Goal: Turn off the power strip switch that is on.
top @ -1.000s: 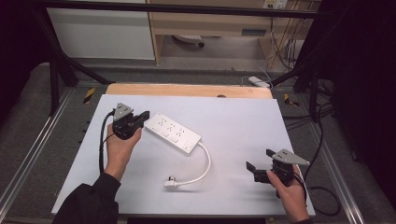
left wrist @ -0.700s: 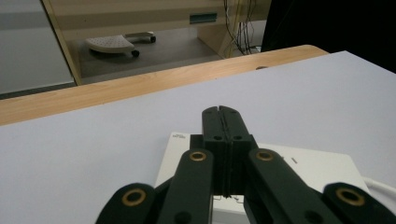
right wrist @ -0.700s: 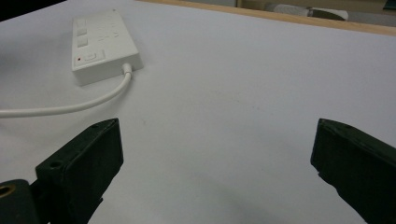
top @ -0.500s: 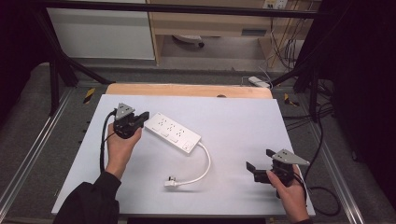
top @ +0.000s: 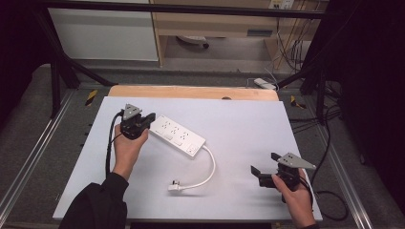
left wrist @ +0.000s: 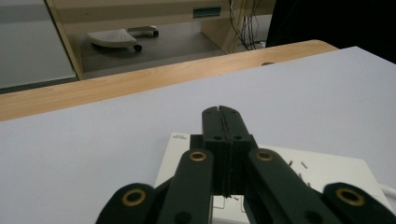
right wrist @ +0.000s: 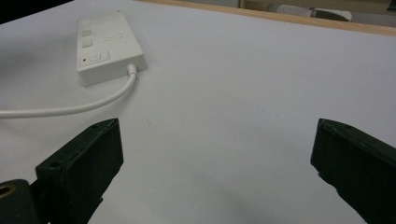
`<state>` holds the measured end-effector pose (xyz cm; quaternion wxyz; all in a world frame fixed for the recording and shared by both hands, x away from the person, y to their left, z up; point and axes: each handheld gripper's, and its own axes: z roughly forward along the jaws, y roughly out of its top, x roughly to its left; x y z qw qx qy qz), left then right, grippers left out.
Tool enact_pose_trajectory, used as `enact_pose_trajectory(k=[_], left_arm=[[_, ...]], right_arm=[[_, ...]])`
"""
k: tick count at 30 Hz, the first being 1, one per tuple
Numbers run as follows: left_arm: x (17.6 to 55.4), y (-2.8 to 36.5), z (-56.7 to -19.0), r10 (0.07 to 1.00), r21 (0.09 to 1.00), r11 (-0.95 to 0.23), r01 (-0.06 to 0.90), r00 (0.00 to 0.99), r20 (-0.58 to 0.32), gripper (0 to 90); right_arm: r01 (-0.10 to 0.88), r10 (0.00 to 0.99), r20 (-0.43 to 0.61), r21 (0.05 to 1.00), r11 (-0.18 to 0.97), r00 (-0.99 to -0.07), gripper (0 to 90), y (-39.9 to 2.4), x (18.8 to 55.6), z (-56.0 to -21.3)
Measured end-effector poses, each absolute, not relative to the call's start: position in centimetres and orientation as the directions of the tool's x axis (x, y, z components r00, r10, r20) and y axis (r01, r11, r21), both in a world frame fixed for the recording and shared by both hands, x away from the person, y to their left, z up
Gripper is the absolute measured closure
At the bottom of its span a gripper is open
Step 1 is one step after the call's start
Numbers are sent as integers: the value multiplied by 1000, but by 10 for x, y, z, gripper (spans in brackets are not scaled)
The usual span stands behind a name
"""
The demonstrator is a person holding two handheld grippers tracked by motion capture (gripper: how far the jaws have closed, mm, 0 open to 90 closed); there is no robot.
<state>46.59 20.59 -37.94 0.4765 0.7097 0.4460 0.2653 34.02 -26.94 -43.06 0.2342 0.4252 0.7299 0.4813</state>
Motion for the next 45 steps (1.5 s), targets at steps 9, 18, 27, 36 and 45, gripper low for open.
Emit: enact_pose_trajectory(k=[9,18,27,36,45], left_arm=[[475,203,-388,885,900,-156,407,462,-55,900],[482,208,-395,893,886,-162,435,447,-56,900],[490,216,-403,905,873,-161,460,421,-55,900],[494,219,-410,909,864,-160,477,413,-59,900],[494,218,-414,907,857,-174,485,419,-53,900]], right_arm=[[401,848,67,899,177,-526,28,-270,340,-432],[400,847,65,899,180,-527,28,-270,340,-432],[400,847,66,899,178,-527,28,-270,340,-432],[402,845,66,898,182,-530,28,-270,340,-432],[401,845,65,898,183,-531,28,-270,340,-432]])
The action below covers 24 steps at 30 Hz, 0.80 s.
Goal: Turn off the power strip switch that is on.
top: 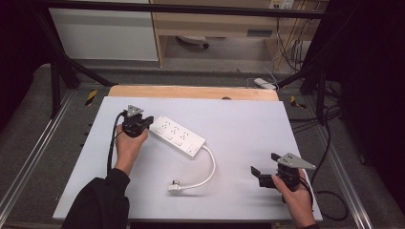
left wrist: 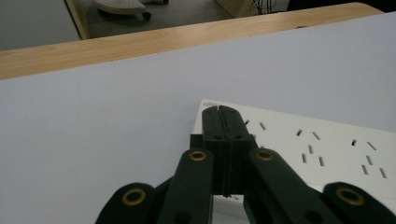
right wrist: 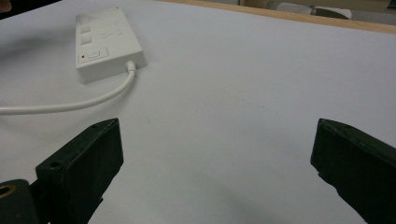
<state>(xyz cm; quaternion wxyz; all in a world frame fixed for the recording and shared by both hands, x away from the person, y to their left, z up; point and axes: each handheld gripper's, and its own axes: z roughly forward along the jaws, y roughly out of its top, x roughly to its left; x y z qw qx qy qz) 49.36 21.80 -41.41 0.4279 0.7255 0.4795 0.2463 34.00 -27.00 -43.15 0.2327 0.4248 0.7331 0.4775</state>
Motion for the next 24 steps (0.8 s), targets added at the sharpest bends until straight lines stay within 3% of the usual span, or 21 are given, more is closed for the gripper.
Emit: enact_pose_trajectory(k=[24], left_arm=[[487,217,-426,901,848,-177,499,429,-65,900]], right_arm=[[403,845,65,896,184,-531,28,-270,340,-432]])
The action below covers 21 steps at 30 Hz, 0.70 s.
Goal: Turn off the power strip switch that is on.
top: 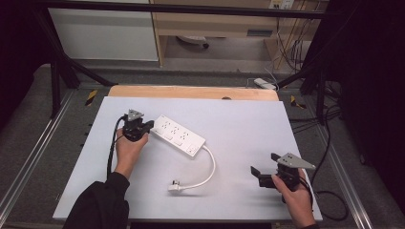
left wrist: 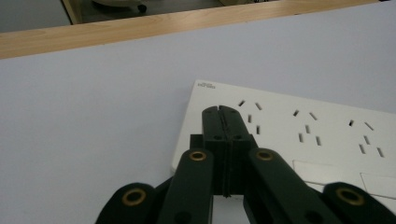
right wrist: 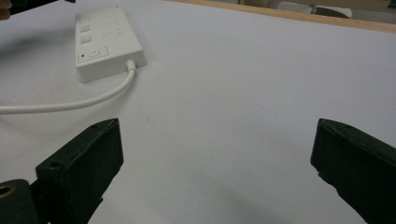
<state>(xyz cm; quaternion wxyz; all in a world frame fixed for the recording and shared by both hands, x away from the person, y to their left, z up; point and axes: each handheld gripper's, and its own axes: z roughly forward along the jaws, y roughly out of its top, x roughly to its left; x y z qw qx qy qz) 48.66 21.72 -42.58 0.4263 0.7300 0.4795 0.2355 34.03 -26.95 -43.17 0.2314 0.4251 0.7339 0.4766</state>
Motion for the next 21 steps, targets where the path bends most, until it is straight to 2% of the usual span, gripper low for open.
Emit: enact_pose_trajectory(k=[21], left_arm=[[486,210,-436,893,833,-199,517,446,-64,900]], right_arm=[[405,844,66,895,185,-532,28,-270,340,-432]])
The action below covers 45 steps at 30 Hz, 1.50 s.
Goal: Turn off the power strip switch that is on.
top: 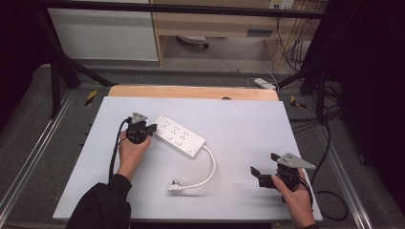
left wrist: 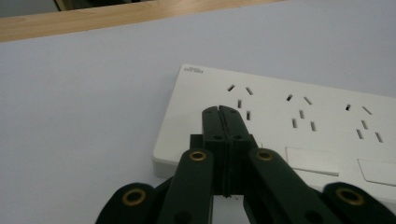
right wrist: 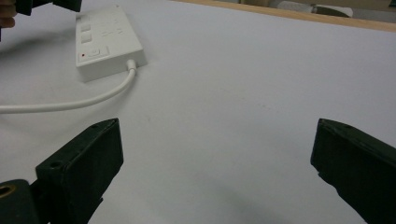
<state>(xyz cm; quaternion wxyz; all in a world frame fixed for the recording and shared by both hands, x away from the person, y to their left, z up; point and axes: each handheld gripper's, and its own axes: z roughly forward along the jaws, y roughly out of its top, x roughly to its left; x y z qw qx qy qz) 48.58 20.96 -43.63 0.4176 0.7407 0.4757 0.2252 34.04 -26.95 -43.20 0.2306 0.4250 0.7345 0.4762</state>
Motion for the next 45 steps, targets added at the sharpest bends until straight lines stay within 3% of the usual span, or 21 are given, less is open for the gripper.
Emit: enact_pose_trajectory(k=[45], left_arm=[[490,209,-442,894,834,-171,524,439,-92,900]], right_arm=[[409,843,65,893,189,-533,28,-269,340,-432]])
